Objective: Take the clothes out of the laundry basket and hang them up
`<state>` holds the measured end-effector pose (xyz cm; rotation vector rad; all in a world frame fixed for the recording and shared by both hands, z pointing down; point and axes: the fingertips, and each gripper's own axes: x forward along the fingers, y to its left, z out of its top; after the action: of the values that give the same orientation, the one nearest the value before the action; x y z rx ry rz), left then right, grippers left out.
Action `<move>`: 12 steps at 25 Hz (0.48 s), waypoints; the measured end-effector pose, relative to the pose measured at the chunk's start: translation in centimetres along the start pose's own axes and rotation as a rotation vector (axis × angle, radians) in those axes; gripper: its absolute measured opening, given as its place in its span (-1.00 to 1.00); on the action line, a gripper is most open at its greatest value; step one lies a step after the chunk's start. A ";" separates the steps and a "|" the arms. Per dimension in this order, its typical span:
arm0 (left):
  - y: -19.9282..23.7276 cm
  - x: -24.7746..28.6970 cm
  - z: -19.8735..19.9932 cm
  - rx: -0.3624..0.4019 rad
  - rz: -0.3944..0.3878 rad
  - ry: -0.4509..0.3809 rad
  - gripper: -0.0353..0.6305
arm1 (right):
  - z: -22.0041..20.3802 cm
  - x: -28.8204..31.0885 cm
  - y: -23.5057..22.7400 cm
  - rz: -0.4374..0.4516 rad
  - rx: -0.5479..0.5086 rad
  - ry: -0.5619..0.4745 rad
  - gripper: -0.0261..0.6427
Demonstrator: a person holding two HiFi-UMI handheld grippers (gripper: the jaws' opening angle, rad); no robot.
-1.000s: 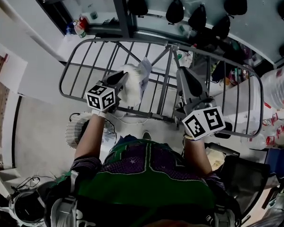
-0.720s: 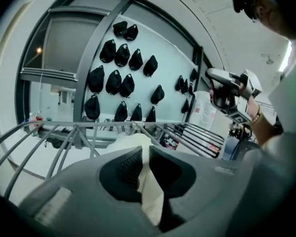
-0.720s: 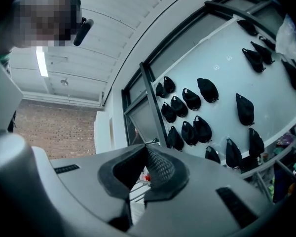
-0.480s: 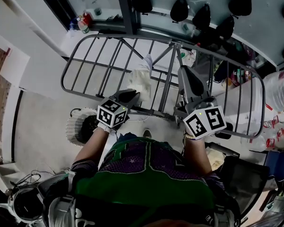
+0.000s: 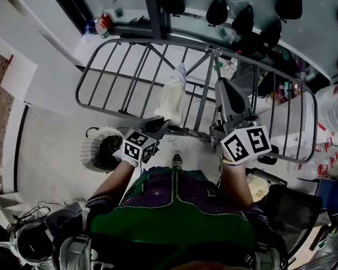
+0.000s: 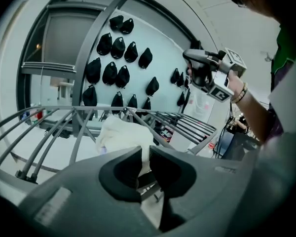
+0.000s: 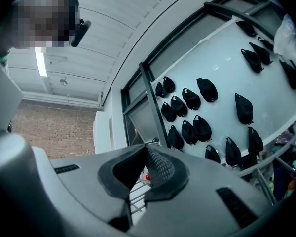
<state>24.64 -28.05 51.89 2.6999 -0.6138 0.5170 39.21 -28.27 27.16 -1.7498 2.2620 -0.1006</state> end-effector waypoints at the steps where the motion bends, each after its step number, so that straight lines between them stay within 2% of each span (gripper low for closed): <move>1: 0.1 -0.4 -0.1 0.004 0.008 -0.011 -0.72 | -0.1 0.1 0.6 0.001 -0.005 0.007 -0.92; 7: -0.3 -3.2 -0.2 0.037 -0.020 -0.038 -0.46 | -0.4 -0.6 4.0 -0.023 -0.027 0.030 -0.92; 12: -0.7 -5.9 -0.3 0.041 -0.039 -0.064 -0.44 | -0.2 -2.2 7.1 -0.038 -0.045 0.039 -0.92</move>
<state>19.87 -25.31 49.54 2.7710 -0.5724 0.4391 33.01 -24.33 26.18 -1.8296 2.2758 -0.0930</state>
